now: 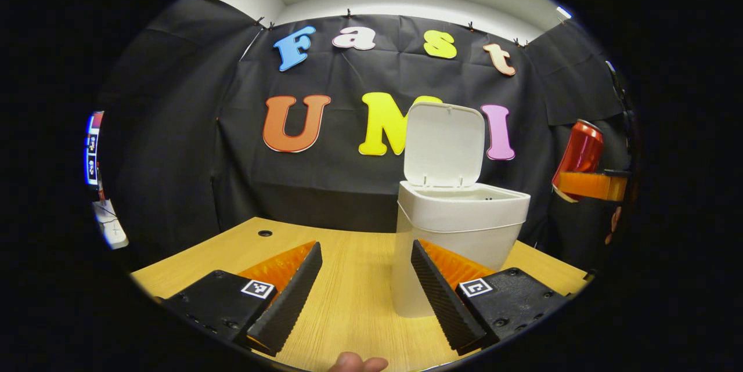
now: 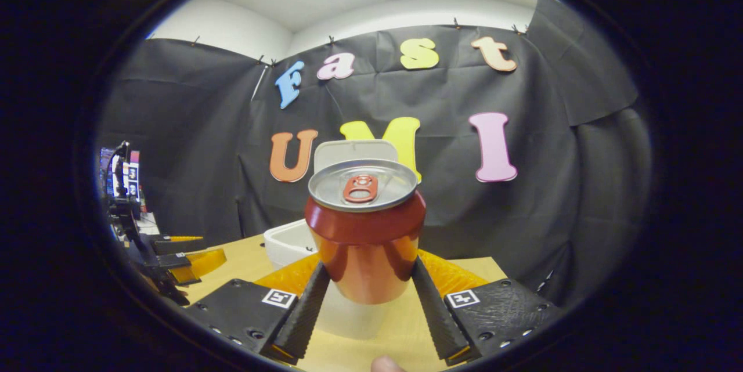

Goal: Press the lid of the desktop garbage bin to open it, pick up the crumpled paper on the desktop and throw it into the bin, then pick up the pop can on the desktop and drop it into the bin, and finally close the garbage bin lid.

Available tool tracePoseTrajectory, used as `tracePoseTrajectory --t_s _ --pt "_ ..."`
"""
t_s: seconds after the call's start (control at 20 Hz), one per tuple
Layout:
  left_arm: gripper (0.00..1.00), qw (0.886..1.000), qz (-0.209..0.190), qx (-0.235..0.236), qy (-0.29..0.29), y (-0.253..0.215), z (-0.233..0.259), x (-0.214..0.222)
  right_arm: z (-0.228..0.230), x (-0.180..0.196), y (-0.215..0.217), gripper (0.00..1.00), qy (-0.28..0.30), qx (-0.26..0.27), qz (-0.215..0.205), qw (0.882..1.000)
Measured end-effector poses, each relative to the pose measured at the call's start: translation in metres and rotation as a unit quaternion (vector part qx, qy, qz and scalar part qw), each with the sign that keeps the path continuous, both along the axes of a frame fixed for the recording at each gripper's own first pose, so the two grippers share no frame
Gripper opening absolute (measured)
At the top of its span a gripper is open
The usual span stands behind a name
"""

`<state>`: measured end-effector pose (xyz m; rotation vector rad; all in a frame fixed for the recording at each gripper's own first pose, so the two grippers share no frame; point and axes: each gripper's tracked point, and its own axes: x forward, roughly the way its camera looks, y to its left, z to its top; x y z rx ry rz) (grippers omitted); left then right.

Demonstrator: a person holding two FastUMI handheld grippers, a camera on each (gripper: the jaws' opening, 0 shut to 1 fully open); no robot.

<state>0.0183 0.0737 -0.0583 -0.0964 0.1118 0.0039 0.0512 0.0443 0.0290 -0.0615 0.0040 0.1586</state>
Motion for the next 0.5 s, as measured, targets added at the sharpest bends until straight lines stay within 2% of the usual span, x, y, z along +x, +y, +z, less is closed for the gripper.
tracePoseTrajectory --t_s 0.5 --pt "0.99 1.0 0.013 -0.007 0.002 0.02 -0.015 -0.023 0.036 0.032 0.052 0.78 -0.027 -0.033 0.029 0.999"
